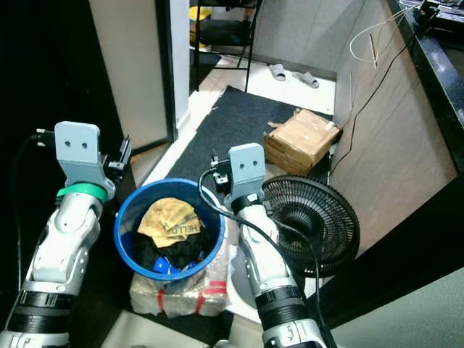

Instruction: Clothes washing

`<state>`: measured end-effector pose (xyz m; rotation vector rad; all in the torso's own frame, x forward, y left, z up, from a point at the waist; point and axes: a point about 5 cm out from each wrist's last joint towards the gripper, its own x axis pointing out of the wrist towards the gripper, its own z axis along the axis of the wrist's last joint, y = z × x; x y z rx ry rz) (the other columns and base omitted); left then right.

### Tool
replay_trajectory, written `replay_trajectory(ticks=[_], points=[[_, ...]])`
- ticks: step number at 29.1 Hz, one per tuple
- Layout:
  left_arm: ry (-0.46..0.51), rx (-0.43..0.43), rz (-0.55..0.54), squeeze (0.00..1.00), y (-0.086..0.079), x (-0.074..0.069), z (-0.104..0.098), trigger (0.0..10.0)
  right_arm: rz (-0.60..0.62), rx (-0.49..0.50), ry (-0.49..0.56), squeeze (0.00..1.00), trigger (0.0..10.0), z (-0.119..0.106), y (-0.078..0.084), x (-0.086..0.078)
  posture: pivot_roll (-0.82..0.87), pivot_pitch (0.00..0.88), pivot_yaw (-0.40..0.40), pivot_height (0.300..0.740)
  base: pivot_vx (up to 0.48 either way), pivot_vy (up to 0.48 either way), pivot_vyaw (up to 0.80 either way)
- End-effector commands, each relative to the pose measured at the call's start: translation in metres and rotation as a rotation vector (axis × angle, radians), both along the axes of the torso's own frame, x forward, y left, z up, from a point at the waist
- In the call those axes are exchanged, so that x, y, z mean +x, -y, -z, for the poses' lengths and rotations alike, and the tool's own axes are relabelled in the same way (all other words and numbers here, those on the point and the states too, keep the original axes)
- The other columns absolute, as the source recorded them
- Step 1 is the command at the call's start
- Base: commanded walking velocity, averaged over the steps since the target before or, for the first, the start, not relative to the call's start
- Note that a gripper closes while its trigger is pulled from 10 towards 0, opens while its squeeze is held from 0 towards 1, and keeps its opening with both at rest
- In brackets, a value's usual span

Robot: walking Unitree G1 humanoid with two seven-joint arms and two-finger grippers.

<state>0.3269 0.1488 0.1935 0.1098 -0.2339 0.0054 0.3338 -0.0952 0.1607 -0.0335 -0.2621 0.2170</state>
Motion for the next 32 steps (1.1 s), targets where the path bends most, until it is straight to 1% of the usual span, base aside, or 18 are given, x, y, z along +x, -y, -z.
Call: replay_trajectory(ticks=[1, 13, 17, 24, 29, 30, 32], points=[[-0.024, -0.005, 0.006, 0.0, 0.0006, -0.0004, 0.0059, 10.0, 0.0, 0.001, -0.018, 0.0, 10.0, 0.0041, -0.0002, 0.0002, 0.06, 0.008, 0.007, 0.65, 0.0, 0.0, 0.0], [-0.024, -0.006, 0.004, 0.0, -0.0001, -0.0006, 0.0053, 10.0, 0.005, 0.004, -0.02, 0.0, 10.0, 0.0045, 0.0, 0.0, 0.06, 0.014, 0.01, 0.61, 0.0, 0.0, 0.0], [-0.025, -0.006, 0.003, 0.0, -0.0003, -0.0008, 0.0052, 10.0, 0.006, 0.005, -0.021, 0.0, 10.0, 0.0046, 0.0, 0.0, 0.06, 0.016, 0.011, 0.59, 0.0, 0.0, 0.0], [-0.025, -0.006, 0.003, 0.0, -0.0004, -0.0009, 0.005, 10.0, 0.007, 0.006, -0.022, 0.0, 10.0, 0.0049, 0.0002, -0.0001, 0.06, 0.019, 0.012, 0.57, 0.0, 0.0, 0.0], [-0.025, -0.006, 0.003, 0.0, -0.0004, -0.0009, 0.005, 10.0, 0.007, 0.007, -0.023, 0.0, 10.0, 0.005, 0.0002, -0.0001, 0.06, 0.019, 0.012, 0.565, 0.0, 0.0, 0.0], [-0.024, -0.006, 0.003, 0.0, -0.0003, -0.0009, 0.0048, 10.0, 0.008, 0.007, -0.023, 0.0, 10.0, 0.005, 0.0003, -0.0002, 0.06, 0.021, 0.012, 0.555, 0.0, 0.0, 0.0], [-0.024, -0.006, 0.003, 0.0, -0.0003, -0.001, 0.0047, 10.0, 0.008, 0.007, -0.024, 0.0, 10.0, 0.0051, 0.0003, -0.0003, 0.06, 0.022, 0.012, 0.55, 0.0, 0.0, 0.0]])
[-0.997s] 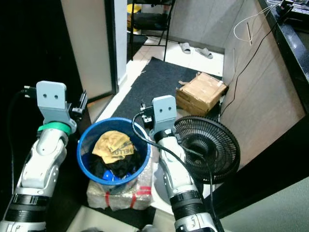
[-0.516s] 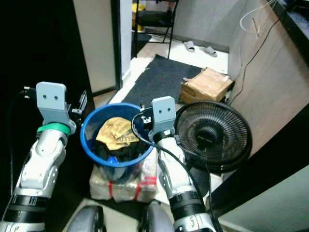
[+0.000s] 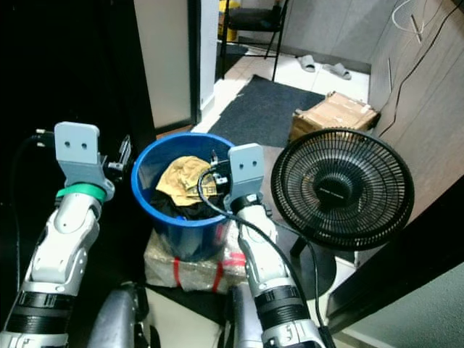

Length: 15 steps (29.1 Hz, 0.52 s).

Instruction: Clothes washing

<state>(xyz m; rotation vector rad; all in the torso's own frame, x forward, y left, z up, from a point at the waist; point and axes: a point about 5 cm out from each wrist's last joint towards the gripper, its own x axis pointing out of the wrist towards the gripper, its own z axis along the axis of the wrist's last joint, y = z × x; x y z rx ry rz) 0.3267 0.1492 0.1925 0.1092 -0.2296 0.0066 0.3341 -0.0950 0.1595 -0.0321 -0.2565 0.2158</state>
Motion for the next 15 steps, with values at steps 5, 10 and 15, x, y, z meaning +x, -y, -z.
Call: replay_trajectory(ticks=[5, 10, 15], points=[[-0.02, -0.007, 0.005, 0.0, 0.0002, -0.0009, 0.0035, 10.0, 0.008, 0.006, -0.019, 0.0, 10.0, 0.0042, 0.0005, -0.0008, 0.06, 0.024, 0.012, 0.535, 0.0, 0.0, 0.0], [-0.02, -0.007, 0.005, 0.0, 0.0001, -0.001, 0.0032, 10.0, 0.008, 0.006, -0.02, 0.0, 10.0, 0.0043, 0.0005, -0.001, 0.06, 0.027, 0.013, 0.525, 0.0, 0.0, 0.0], [-0.014, -0.012, 0.004, 0.0, -0.0028, 0.0, -0.002, 10.0, 0.009, 0.005, -0.014, 0.0, 10.0, 0.0016, 0.0008, -0.0001, 0.06, 0.049, 0.019, 0.505, 0.0, 0.0, 0.0]])
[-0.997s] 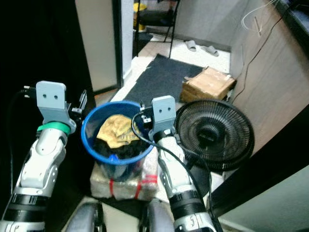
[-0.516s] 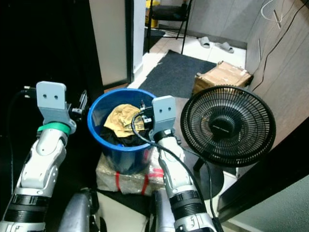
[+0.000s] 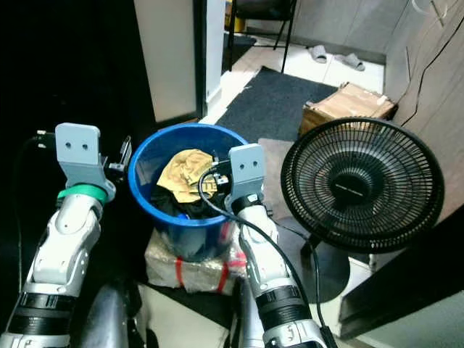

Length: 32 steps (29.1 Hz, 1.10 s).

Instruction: Clothes washing

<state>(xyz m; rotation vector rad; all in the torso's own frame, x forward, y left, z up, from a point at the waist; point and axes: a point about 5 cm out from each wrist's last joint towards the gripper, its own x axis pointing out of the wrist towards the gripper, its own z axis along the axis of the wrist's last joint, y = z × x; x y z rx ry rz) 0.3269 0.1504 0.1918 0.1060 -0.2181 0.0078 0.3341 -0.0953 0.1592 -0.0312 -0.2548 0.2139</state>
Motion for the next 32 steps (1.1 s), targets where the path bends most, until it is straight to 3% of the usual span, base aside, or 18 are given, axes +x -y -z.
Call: replay_trajectory(ticks=[1, 9, 18, 23, 32], points=[[-0.003, -0.009, 0.006, 0.0, -0.002, 0.0, -0.003, 10.0, 0.007, 0.004, -0.013, 0.0, 10.0, 0.001, 0.001, 0.0, 0.06, 0.049, 0.019, 0.505, 0.0, 0.0, 0.0], [0.007, -0.032, 0.007, 0.0, -0.005, 0.009, -0.017, 10.0, 0.032, -0.007, 0.013, 0.0, 10.0, -0.011, 0.009, 0.011, 0.06, 0.068, 0.019, 0.485, 0.0, 0.0, 0.0], [0.051, -0.081, 0.051, 0.0, 0.012, 0.027, -0.049, 10.0, 0.04, -0.026, 0.029, 0.0, 10.0, -0.024, 0.01, 0.026, 0.07, 0.106, 0.018, 0.455, 0.0, 0.0, 0.0], [0.041, -0.105, 0.045, 0.0, 0.012, 0.029, -0.05, 10.0, 0.039, -0.031, 0.023, 0.0, 10.0, -0.024, 0.009, 0.027, 0.07, 0.115, 0.016, 0.445, 0.0, 0.0, 0.0], [-0.057, -0.179, -0.054, 0.0, -0.01, 0.034, -0.039, 10.0, 0.036, -0.067, -0.021, 0.0, 10.0, -0.023, 0.012, 0.036, 0.08, 0.133, 0.005, 0.445, 0.0, 0.0, 0.0]])
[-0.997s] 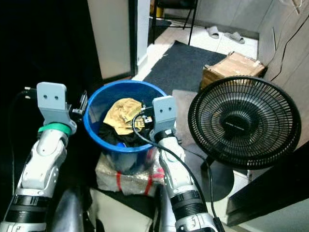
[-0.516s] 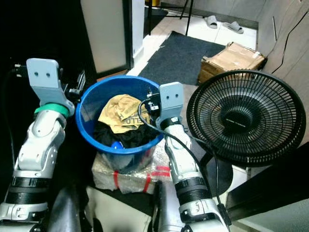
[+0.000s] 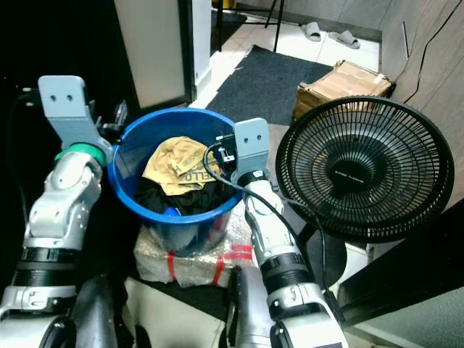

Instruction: Clothes washing

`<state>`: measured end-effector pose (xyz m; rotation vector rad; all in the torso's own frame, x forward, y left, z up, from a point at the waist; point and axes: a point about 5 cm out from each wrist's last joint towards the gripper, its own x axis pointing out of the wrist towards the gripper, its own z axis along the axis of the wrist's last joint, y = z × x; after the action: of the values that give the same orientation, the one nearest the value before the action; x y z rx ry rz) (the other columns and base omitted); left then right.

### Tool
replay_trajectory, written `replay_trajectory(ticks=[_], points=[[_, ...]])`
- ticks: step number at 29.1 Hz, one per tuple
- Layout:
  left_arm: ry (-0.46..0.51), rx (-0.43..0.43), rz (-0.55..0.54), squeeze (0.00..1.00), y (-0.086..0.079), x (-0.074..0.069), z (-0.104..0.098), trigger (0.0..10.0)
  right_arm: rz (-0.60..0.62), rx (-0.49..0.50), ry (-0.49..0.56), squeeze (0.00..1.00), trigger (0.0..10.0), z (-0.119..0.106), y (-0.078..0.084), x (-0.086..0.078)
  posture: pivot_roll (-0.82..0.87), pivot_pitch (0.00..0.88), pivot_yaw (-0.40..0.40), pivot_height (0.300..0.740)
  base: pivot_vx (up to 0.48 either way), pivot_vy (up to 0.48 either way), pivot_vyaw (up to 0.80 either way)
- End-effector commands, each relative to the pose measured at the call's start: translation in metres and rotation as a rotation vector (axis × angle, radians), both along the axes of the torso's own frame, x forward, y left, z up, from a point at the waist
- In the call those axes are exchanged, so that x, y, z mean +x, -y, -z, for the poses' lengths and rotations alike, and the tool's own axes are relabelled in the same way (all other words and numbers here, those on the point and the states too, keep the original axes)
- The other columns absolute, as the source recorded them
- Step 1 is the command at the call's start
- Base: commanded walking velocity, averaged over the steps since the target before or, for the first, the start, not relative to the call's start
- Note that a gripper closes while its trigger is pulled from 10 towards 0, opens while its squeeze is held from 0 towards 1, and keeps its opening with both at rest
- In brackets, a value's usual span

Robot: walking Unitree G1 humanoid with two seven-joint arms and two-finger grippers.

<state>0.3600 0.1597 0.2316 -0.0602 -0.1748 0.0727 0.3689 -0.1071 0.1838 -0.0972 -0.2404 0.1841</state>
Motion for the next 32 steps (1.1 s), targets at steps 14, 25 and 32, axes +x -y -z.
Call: replay_trajectory(ticks=[14, 25, 32], points=[[-0.061, -0.02, -0.013, 0.0, -0.008, 0.001, 0.007, 10.0, 0.009, -0.02, -0.029, 0.0, 10.0, 0.01, 0.011, -0.008, -0.02, 0.109, 0.037, 0.445, 0.0, 0.0, 0.0], [-0.088, 0.011, -0.035, 0.0, -0.019, -0.003, 0.01, 10.0, 0.099, -0.084, -0.081, 0.0, 10.0, 0.025, 0.038, -0.02, -0.03, 0.125, 0.068, 0.445, 0.0, 0.0, 0.0], [-0.091, 0.033, -0.039, 0.0, -0.028, -0.004, 0.009, 10.0, 0.09, -0.065, -0.06, 0.0, 10.0, 0.027, 0.049, -0.041, -0.09, 0.135, 0.111, 0.445, 0.0, 0.0, 0.0]])
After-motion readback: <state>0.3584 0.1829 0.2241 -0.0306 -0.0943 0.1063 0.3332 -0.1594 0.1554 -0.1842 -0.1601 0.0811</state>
